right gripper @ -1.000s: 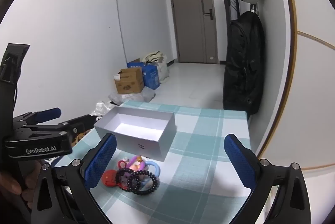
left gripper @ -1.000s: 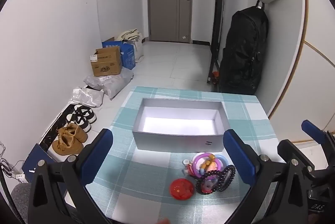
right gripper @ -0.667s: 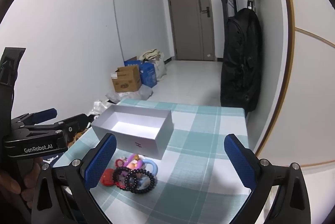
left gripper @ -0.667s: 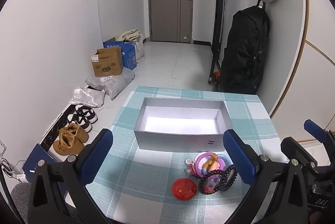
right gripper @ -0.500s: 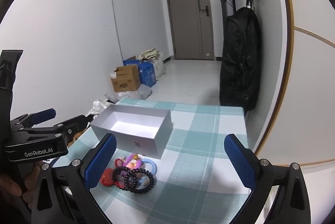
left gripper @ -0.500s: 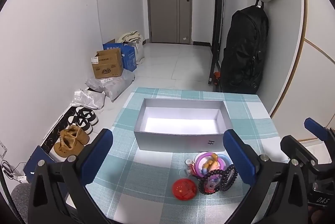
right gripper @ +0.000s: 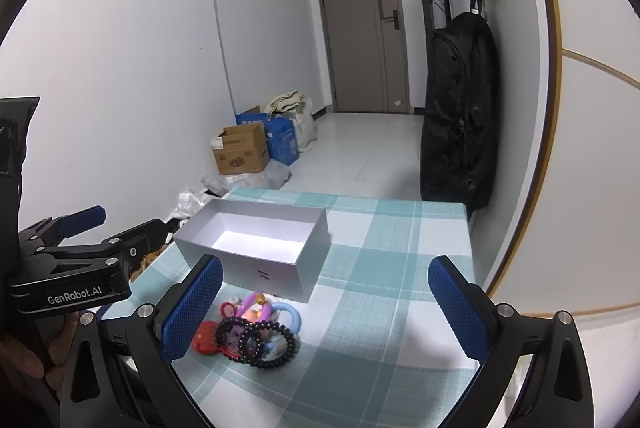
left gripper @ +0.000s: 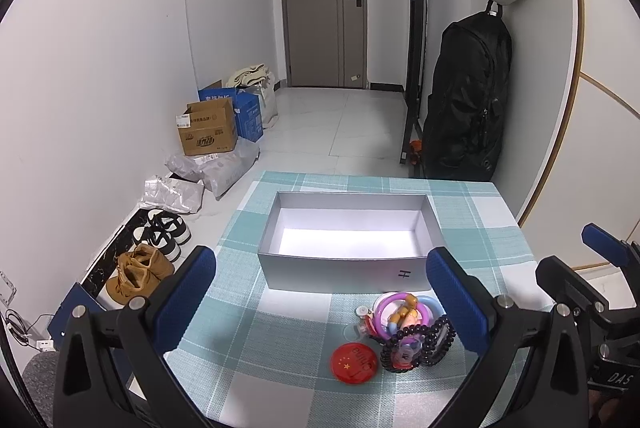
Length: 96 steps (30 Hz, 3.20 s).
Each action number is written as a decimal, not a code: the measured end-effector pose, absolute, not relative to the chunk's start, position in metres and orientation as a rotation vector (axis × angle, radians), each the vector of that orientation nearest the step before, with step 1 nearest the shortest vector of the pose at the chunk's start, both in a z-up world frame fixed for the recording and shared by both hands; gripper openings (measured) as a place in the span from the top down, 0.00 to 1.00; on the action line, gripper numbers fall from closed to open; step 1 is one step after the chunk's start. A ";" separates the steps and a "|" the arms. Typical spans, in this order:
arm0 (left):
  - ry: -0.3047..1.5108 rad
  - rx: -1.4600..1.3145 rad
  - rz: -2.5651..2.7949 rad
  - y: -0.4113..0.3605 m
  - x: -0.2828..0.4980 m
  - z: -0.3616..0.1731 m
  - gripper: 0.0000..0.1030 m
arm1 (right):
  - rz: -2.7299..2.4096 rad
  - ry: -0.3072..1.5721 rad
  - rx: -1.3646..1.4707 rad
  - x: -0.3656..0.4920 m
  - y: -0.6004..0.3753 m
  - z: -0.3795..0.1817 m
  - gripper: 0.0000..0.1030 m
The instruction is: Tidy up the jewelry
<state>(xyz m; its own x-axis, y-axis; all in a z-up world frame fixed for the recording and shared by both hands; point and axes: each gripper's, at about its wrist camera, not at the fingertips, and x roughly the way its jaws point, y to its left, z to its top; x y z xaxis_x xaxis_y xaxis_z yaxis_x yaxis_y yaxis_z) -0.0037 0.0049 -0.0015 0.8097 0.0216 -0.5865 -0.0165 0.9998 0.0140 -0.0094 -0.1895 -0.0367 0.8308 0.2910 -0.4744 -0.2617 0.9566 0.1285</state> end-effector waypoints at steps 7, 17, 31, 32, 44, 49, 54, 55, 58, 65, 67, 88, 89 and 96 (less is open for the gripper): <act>0.620 0.019 0.018 0.001 -0.005 -0.002 0.01 | 0.297 0.519 0.053 -0.008 -0.187 -0.038 0.00; 0.614 0.025 0.015 -0.001 -0.006 -0.002 0.01 | 0.298 0.522 0.051 -0.008 -0.185 -0.038 0.00; 0.621 0.009 0.012 0.000 -0.005 -0.003 0.01 | 0.316 0.520 0.035 -0.010 -0.181 -0.039 0.00; 0.622 0.008 0.012 0.000 -0.005 -0.003 0.01 | 0.318 0.521 0.036 -0.009 -0.181 -0.039 0.00; 0.648 -0.027 -0.007 0.004 0.001 -0.005 0.01 | 0.331 0.545 0.049 -0.004 -0.182 -0.042 0.00; 0.676 -0.058 -0.034 0.009 0.006 -0.007 0.01 | 0.342 0.570 0.053 -0.001 -0.180 -0.046 0.00; 0.707 -0.080 -0.053 0.016 0.010 -0.010 0.01 | 0.361 0.613 0.060 0.003 -0.179 -0.052 0.00; 0.718 -0.082 -0.051 0.018 0.012 -0.010 0.01 | 0.370 0.624 0.064 0.004 -0.179 -0.054 0.00; 0.741 -0.105 -0.063 0.025 0.015 -0.014 0.01 | 0.393 0.663 0.072 0.007 -0.178 -0.060 0.00; 0.806 -0.134 -0.109 0.037 0.019 -0.024 0.01 | 0.465 0.787 0.079 0.018 -0.168 -0.080 0.04; 0.827 -0.128 -0.130 0.037 0.019 -0.027 0.01 | 0.482 0.830 0.070 0.022 -0.163 -0.089 0.11; 0.972 -0.099 -0.207 0.041 0.023 -0.053 0.04 | 0.518 0.963 -0.066 0.046 -0.140 -0.129 0.76; 0.977 -0.098 -0.208 0.042 0.023 -0.054 0.05 | 0.525 0.971 -0.056 0.048 -0.140 -0.130 0.78; 1.007 -0.092 -0.235 0.043 0.021 -0.060 0.15 | 0.541 0.969 0.010 0.048 -0.148 -0.127 0.90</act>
<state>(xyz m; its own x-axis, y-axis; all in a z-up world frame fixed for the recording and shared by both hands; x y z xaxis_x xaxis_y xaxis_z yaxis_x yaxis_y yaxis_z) 0.0205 0.0430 -0.0595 0.5114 -0.2376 -0.8259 0.1527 0.9708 -0.1848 0.0482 -0.1484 -0.1267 0.4451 0.4406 -0.7796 -0.4322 0.8682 0.2439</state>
